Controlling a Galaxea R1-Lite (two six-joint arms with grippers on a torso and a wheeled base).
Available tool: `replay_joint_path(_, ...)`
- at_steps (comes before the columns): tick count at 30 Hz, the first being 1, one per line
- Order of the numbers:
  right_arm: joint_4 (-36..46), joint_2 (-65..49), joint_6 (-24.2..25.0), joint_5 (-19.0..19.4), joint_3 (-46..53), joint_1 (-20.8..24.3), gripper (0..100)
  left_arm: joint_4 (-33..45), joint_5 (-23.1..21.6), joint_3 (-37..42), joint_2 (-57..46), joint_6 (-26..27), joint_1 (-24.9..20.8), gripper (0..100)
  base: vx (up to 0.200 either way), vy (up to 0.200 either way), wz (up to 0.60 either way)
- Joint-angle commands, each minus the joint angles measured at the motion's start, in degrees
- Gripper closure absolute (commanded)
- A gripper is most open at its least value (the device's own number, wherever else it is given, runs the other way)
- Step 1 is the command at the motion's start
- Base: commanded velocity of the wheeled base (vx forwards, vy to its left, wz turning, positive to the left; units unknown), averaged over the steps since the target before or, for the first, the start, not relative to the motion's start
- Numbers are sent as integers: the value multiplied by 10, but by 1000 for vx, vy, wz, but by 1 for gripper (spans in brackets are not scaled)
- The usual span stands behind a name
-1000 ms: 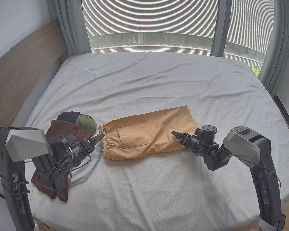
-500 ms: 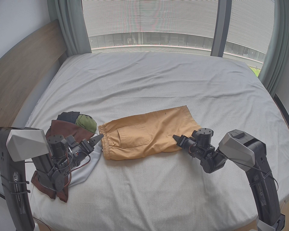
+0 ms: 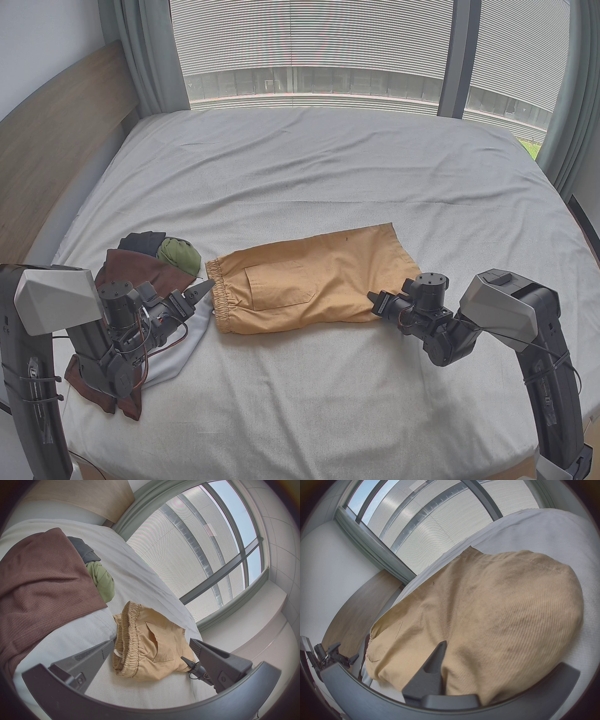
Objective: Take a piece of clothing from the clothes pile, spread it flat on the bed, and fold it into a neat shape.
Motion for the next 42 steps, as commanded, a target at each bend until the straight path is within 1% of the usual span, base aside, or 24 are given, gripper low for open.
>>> replay_joint_path(1,-11,-43,-18,-1,55,-1,100,0,0,0,1,0,0,0,0,0,0)
replay_joint_path(4,-25,-62,-36,-1,99,-3,100,0,0,0,1,-1,1,0,0,0,0)
replay_joint_path(9,-45,-84,-46,-1,159,-6,100,0,0,0,1,-1,0,0,0,0,0)
replay_joint_path(14,-50,-100,-59,-1,199,-9,100,0,0,0,1,-1,0,0,0,0,0)
replay_joint_path(21,-53,-146,-79,-1,293,-15,100,0,0,0,1,-1,1,0,0,0,0)
replay_joint_path(24,-53,-168,-97,-1,340,-16,100,0,0,0,1,-1,0,0,0,0,0)
replay_joint_path(25,-53,-169,-98,-1,342,-17,100,0,0,0,1,-1,0,0,0,0,0)
replay_joint_path(29,-55,-185,-127,-1,410,-25,100,0,0,1,0,-2,0,0,0,0,0)
replay_joint_path(31,-58,-186,-130,-1,420,-26,100,1,0,1,0,-2,0,0,0,0,0)
replay_joint_path(32,-75,-187,-137,-1,449,-28,100,0,0,1,0,-2,0,0,0,0,0)
replay_joint_path(35,-102,-187,-143,-1,484,-37,100,0,0,1,0,-2,0,0,0,0,0)
replay_joint_path(42,-132,-168,-145,-1,509,-41,100,1,0,4,0,-2,-1,0,0,0,0)
